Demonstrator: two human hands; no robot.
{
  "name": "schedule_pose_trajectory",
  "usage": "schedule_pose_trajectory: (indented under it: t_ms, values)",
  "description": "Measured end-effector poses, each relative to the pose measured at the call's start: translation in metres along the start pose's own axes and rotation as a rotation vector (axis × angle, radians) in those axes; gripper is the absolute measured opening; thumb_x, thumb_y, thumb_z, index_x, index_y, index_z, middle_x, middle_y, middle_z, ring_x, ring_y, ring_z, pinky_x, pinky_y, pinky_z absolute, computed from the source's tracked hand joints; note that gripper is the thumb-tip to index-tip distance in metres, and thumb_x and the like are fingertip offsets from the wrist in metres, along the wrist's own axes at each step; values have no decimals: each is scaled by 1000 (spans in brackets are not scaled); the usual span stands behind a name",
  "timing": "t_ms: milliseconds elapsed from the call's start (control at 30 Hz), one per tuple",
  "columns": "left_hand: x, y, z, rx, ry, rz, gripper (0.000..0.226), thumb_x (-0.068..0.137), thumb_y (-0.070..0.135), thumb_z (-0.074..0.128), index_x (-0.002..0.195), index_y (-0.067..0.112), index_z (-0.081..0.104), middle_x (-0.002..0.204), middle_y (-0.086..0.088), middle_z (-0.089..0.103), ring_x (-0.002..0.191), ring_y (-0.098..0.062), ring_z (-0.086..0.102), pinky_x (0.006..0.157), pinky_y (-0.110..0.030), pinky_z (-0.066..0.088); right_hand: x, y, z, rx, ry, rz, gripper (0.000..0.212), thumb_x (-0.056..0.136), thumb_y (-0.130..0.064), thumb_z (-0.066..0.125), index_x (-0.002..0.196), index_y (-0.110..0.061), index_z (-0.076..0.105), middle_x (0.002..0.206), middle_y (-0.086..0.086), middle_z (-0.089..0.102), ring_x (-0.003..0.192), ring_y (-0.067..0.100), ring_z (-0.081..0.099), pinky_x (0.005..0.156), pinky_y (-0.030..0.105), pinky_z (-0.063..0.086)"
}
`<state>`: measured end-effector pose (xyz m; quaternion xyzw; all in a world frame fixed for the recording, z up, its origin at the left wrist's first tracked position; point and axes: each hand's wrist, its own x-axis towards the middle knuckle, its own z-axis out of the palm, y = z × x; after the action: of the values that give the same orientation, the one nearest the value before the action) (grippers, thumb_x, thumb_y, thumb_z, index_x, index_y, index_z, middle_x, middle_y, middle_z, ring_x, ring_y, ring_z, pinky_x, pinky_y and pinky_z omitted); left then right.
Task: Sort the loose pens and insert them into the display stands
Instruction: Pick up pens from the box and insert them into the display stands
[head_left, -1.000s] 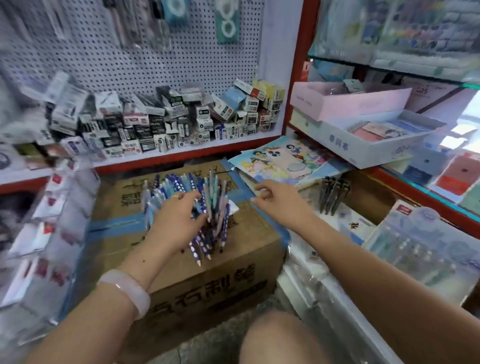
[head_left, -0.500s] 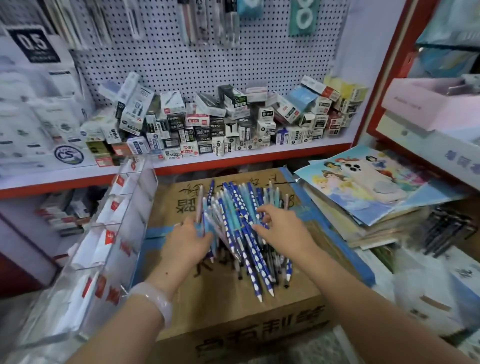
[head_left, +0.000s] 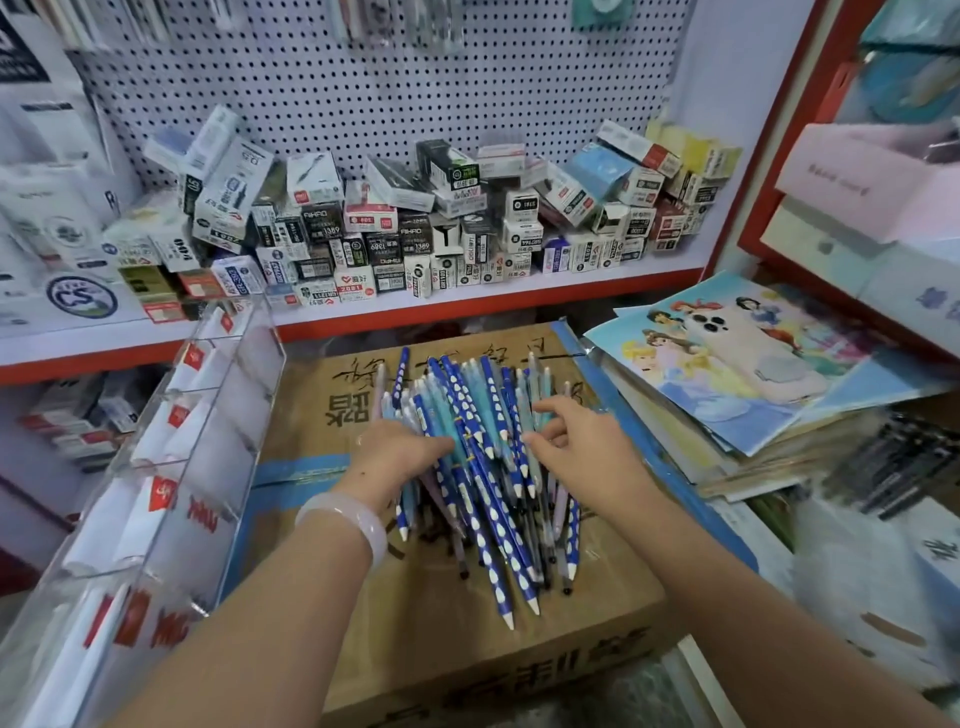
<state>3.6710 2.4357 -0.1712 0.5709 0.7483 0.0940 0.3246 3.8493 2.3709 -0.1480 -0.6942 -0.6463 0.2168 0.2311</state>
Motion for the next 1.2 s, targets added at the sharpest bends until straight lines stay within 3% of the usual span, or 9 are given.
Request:
schedule_pose_trajectory:
  t_ms: [67,200,267,433,633,700,800,1000,1200]
  values:
    - [5,-3,1,-65,-33,-27,37,83,43,62,65,13,50,91,-1,56,55,-12,50,62,-28,47,-2,-2,3,-18,-22,1,42,93,-38,52,132,-24,45,102,1,65,90,18,63,83,40,54]
    - [3,-4,0,-244,-69,-57,34,81,38,65,96,8,61,98,-9,65,78,-22,64,78,-35,54,-8,-12,14,-121,-109,-56,40,92,-41,52,126,-22,46,88,-1,63,84,17,62,75,38,54]
    - [3,-5,1,-213,-41,-62,28,80,32,67,87,7,58,92,-12,65,84,-25,64,83,-39,55,-15,-19,19,-209,-196,-78,41,91,-44,53,121,-18,45,82,-2,57,80,19,59,66,33,49]
    - [3,-10,5,-55,40,-31,36,82,25,66,63,10,39,69,-3,43,58,-11,44,54,-26,42,-33,-31,38,-416,-412,-43,55,90,-45,54,127,-10,33,114,11,56,102,31,57,71,35,42]
    - [2,-15,9,-182,70,-31,32,81,19,68,66,8,42,66,-5,45,56,-13,45,47,-23,35,-33,-31,56,-450,-336,43,53,90,-31,59,127,-10,27,125,14,49,110,31,56,71,34,37]
    - [2,-17,11,-237,84,-38,31,80,19,70,84,1,46,76,-9,52,66,-18,52,55,-27,41,-34,-30,57,-441,-309,51,54,90,-36,58,127,-10,27,127,13,45,112,31,55,74,35,41]
    - [2,-22,13,-272,104,-57,62,78,19,71,121,-3,32,95,-12,55,84,-25,58,63,-30,45,-36,-30,57,-439,-290,57,55,91,-39,55,129,-8,29,130,13,42,113,31,54,81,37,45]
    - [2,-35,12,-241,143,-78,56,77,23,71,119,-6,48,73,-4,50,54,-14,48,39,-23,33,-35,-30,65,-374,-271,90,41,93,-26,52,125,-6,35,116,12,59,106,31,59,69,33,40]
    - [-2,-43,3,-281,113,-88,39,77,24,71,100,-1,52,67,-5,47,52,-15,44,46,-30,43,-30,-27,60,-342,-252,40,34,93,-11,49,124,-5,37,107,14,60,100,33,59,65,31,35]
